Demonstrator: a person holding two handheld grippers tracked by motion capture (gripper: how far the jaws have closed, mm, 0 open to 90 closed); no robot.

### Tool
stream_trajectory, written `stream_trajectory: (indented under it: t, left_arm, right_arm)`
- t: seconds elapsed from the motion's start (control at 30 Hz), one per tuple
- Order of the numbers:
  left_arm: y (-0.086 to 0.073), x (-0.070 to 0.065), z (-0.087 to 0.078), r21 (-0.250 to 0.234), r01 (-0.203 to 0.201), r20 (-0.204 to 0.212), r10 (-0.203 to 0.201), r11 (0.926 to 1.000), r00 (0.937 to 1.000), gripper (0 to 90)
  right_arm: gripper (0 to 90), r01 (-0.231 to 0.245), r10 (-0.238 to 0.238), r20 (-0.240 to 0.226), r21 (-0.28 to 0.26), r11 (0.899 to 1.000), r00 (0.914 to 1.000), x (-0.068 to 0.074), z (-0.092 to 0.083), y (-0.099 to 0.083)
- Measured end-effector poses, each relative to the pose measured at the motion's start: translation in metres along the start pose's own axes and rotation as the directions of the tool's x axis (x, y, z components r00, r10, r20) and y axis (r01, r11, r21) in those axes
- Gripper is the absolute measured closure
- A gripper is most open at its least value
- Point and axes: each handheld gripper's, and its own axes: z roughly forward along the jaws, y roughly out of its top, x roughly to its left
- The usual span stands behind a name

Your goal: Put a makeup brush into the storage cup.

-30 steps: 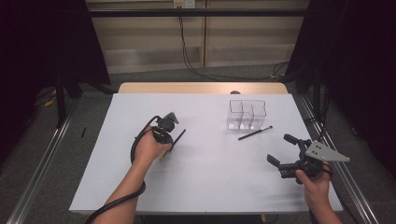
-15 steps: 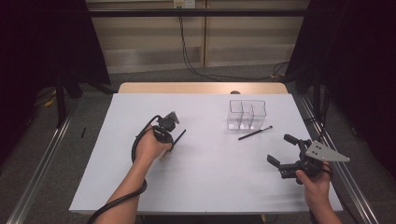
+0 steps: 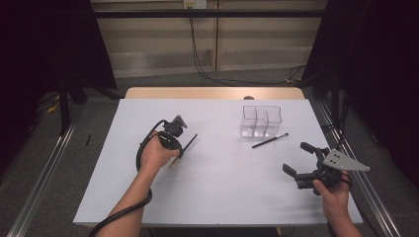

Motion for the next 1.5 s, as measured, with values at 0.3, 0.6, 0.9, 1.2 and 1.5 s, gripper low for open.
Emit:
stream_trajectory:
  t: [0.3,0.6,0.9,1.2,1.5]
  left_arm:
    - [0.006,-0.013,-0.011,-0.048,-0.038,0.038,0.04,0.9981,0.9985,83.8]
    - [0.013,-0.027,-0.015,-0.069,-0.083,0.076,0.088,0.9942,0.9932,83.9]
    - [0.016,-0.04,-0.017,-0.084,-0.127,0.107,0.136,0.9883,0.985,83.8]
    - [0.018,-0.056,-0.017,-0.086,-0.187,0.116,0.196,0.9786,0.9737,83.8]
    - [0.02,-0.073,-0.017,-0.097,-0.256,0.15,0.269,0.9616,0.9515,83.8]
  right_arm:
    - [0.0,0.0,0.0,-0.002,-0.002,1.0,1.0,0.001,0.001,0.0]
    - [0.0,-0.001,0.001,-0.001,-0.004,1.0,1.0,0.0,0.0,0.0]
    - [0.0,-0.004,0.004,-0.003,-0.005,1.0,1.0,0.0,0.001,0.0]
    - [0.0,-0.011,0.011,-0.019,-0.005,1.0,0.9998,0.002,0.004,0.001]
    - [0.0,-0.018,0.018,-0.033,0.01,1.0,0.9993,0.003,0.009,0.004]
